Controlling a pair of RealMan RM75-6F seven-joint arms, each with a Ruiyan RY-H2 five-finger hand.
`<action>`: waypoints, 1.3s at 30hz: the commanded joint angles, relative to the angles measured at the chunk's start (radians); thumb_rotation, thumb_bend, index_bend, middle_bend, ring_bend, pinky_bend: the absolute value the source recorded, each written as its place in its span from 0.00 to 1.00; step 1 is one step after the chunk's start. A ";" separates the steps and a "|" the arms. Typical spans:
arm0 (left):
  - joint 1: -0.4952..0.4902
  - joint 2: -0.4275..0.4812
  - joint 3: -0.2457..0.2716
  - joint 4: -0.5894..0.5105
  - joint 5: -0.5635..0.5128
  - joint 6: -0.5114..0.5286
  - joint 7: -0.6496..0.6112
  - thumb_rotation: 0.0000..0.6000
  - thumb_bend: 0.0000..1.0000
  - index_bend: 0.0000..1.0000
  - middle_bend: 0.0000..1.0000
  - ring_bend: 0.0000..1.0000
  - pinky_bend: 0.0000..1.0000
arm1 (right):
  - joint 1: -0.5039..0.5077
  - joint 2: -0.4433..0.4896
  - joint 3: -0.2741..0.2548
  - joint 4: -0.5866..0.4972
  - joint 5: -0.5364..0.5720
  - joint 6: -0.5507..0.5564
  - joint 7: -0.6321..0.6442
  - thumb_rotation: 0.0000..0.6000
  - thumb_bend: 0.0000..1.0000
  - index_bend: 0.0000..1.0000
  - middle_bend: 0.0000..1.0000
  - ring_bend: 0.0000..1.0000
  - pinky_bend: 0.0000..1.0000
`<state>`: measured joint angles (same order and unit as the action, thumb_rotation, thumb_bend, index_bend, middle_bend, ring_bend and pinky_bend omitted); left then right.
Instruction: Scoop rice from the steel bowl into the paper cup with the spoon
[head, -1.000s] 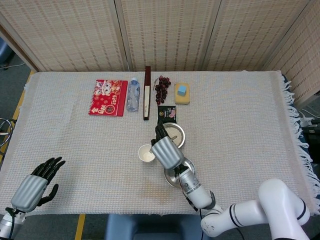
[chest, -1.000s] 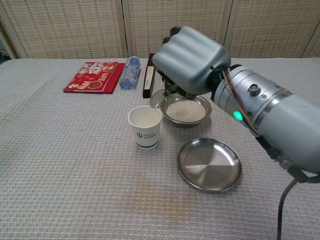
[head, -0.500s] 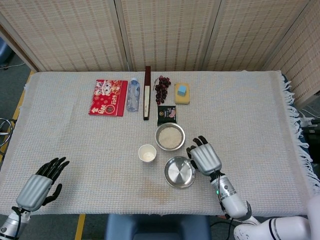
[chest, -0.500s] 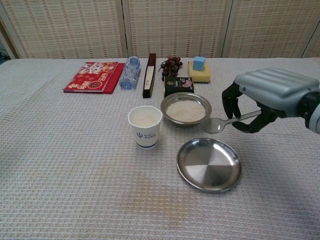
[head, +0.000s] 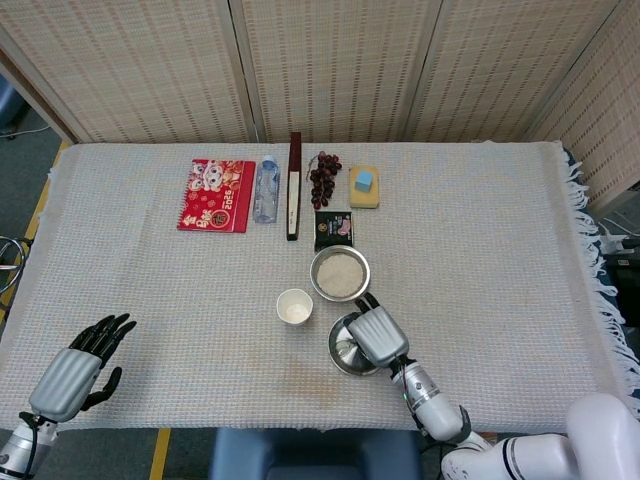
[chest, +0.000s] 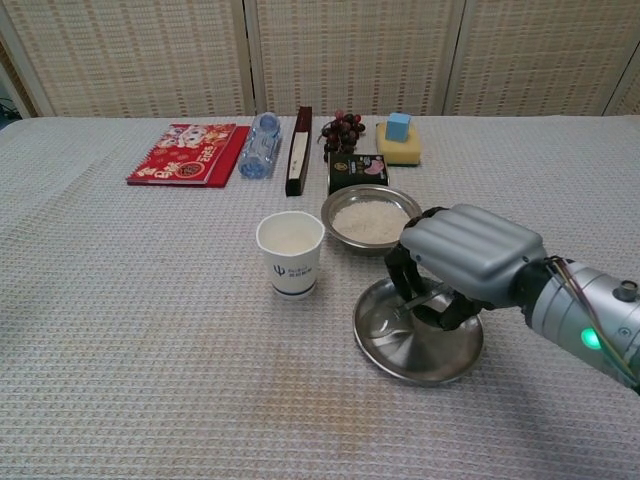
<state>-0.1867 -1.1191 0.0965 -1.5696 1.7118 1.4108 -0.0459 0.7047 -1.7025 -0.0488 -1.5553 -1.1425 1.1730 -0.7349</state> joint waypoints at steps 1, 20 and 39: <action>0.000 0.001 0.001 0.002 0.002 0.001 -0.005 1.00 0.56 0.00 0.00 0.00 0.16 | 0.001 -0.022 -0.002 0.026 -0.005 -0.025 -0.036 1.00 0.35 0.62 0.49 0.18 0.17; -0.009 -0.001 0.001 -0.001 -0.011 -0.024 0.007 1.00 0.56 0.00 0.00 0.00 0.16 | -0.032 0.024 0.012 -0.067 -0.029 0.007 -0.160 1.00 0.35 0.31 0.34 0.10 0.17; 0.003 -0.033 -0.044 0.078 -0.023 0.066 -0.085 1.00 0.42 0.00 0.00 0.00 0.20 | -0.550 0.425 -0.169 -0.151 -0.366 0.693 0.379 1.00 0.20 0.06 0.01 0.00 0.00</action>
<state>-0.1882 -1.1460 0.0615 -1.4944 1.6966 1.4662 -0.1466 0.3268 -1.3302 -0.1535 -1.7922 -1.4789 1.6696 -0.5386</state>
